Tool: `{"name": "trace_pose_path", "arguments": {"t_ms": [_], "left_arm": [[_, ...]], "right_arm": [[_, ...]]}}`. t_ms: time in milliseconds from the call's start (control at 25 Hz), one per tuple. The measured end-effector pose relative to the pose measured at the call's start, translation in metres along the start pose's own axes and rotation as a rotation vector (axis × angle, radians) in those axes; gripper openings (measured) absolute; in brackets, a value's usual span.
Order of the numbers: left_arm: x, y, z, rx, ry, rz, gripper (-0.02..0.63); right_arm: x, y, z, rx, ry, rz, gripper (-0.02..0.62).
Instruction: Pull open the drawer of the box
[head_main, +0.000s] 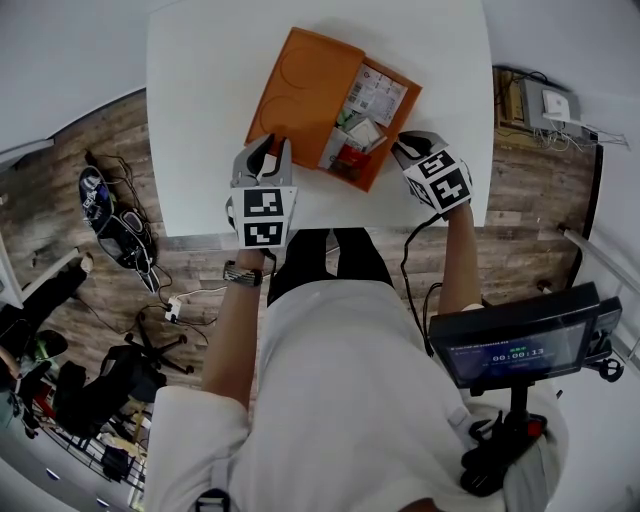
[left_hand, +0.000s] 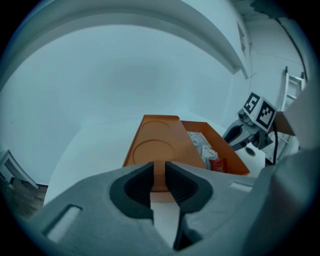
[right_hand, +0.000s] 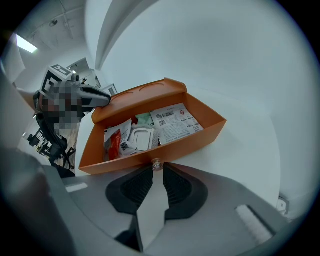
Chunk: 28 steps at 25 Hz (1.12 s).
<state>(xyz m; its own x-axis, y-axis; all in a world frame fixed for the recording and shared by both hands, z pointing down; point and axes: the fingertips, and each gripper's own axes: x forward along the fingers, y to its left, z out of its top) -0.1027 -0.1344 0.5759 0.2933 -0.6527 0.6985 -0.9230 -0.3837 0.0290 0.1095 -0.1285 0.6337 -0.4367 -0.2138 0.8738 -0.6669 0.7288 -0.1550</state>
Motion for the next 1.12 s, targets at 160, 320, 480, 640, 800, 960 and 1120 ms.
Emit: {"name": "trace_pose_path", "arguments": {"t_ms": [160, 320, 480, 640, 800, 960, 1120], "left_arm": [[0.001, 0.001, 0.0, 0.0, -0.001, 0.0, 0.075], [0.001, 0.003, 0.0, -0.001, -0.001, 0.003, 0.075], [0.001, 0.002, -0.001, -0.001, 0.001, 0.003, 0.075], [0.001, 0.002, 0.001, -0.002, -0.003, 0.007, 0.075], [0.003, 0.003, 0.0, -0.003, -0.008, 0.016, 0.075], [0.005, 0.004, -0.001, 0.003, -0.02, 0.008, 0.075], [0.006, 0.001, -0.004, 0.012, -0.036, 0.016, 0.075]], "right_arm": [[-0.003, -0.008, -0.001, 0.005, 0.003, -0.019, 0.068], [-0.004, -0.007, 0.001, 0.011, -0.007, -0.009, 0.068], [-0.001, -0.003, -0.003, 0.025, -0.007, -0.002, 0.067], [0.001, -0.005, -0.003, 0.049, -0.022, -0.007, 0.071], [0.006, -0.007, -0.004, 0.091, -0.043, -0.016, 0.072], [0.01, -0.009, -0.007, 0.172, -0.082, -0.013, 0.083], [0.008, -0.017, -0.018, 0.187, -0.069, -0.07, 0.069]]}}
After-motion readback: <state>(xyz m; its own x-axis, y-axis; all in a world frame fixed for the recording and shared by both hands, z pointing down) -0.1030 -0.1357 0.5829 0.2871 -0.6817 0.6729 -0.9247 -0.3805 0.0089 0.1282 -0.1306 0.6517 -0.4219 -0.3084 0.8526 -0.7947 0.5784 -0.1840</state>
